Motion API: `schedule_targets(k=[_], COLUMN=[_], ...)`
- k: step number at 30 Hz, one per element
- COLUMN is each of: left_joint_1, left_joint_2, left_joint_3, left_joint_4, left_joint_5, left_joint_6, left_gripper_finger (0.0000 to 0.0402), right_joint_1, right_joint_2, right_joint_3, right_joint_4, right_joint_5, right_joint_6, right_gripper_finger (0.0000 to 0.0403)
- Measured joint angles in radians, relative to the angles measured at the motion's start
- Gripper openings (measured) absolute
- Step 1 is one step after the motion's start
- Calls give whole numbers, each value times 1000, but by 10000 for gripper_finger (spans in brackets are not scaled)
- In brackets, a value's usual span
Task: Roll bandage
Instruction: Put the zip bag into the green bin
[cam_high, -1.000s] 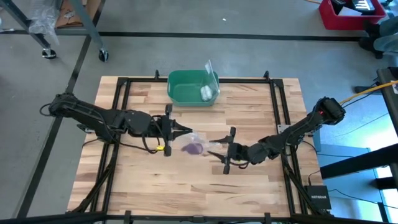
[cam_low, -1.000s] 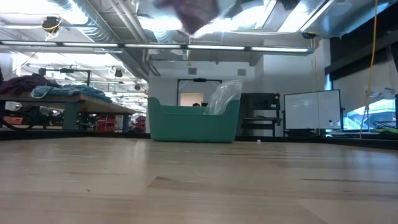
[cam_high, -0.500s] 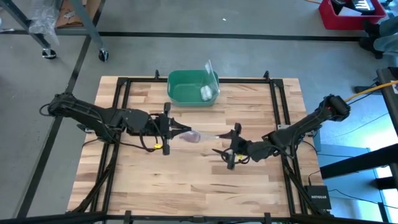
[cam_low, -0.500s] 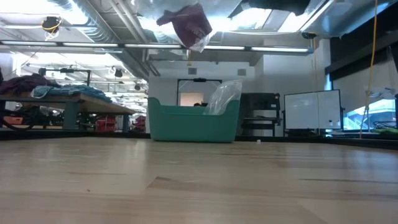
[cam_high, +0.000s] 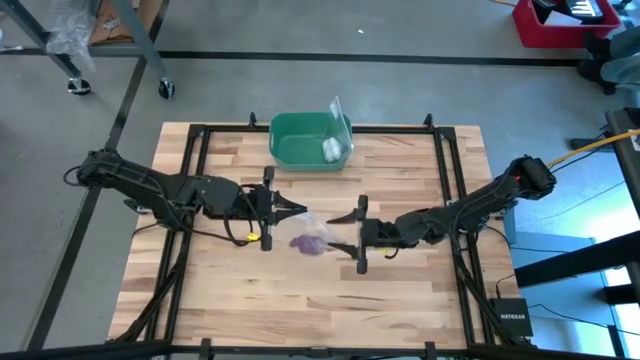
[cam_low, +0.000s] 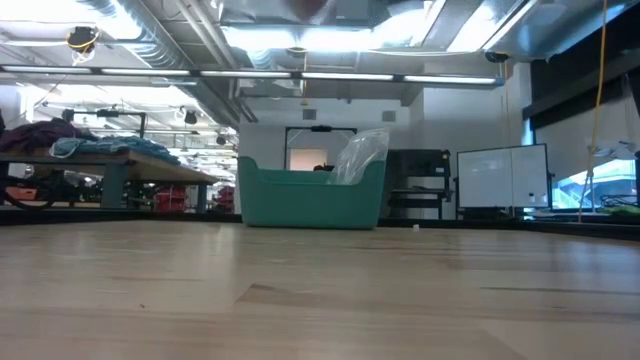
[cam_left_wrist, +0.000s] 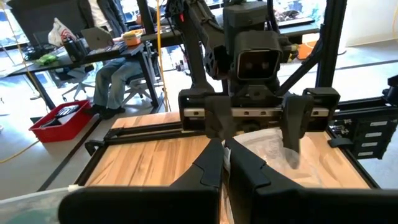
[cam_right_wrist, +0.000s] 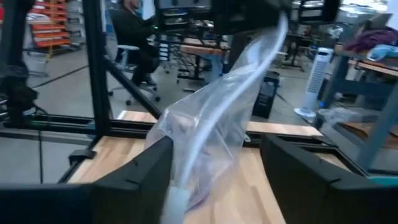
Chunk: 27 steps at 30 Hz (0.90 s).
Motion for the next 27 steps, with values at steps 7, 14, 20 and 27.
schedule_targets(k=[7,14,20,27], left_joint_1=[0,1,1,1], left_joint_2=[0,-13,-13,-13], left_joint_3=[1,1,1,1], left_joint_4=[-4,-16,-20,-5], left_joint_5=[-1,-1,0,-1], left_joint_6=[25,32,31,32], left_gripper_finger=[0,0,0,0], right_joint_1=[-14,-11,-12,-50], right_joint_2=[24,-75,-117,-57], right_joint_3=[0,20,61,64], right_joint_4=[-1,-274,-341,-230], right_joint_5=[-23,5,-18,-26], right_joint_6=[15,159,186,179], right_gripper_finger=[171,166,224,240])
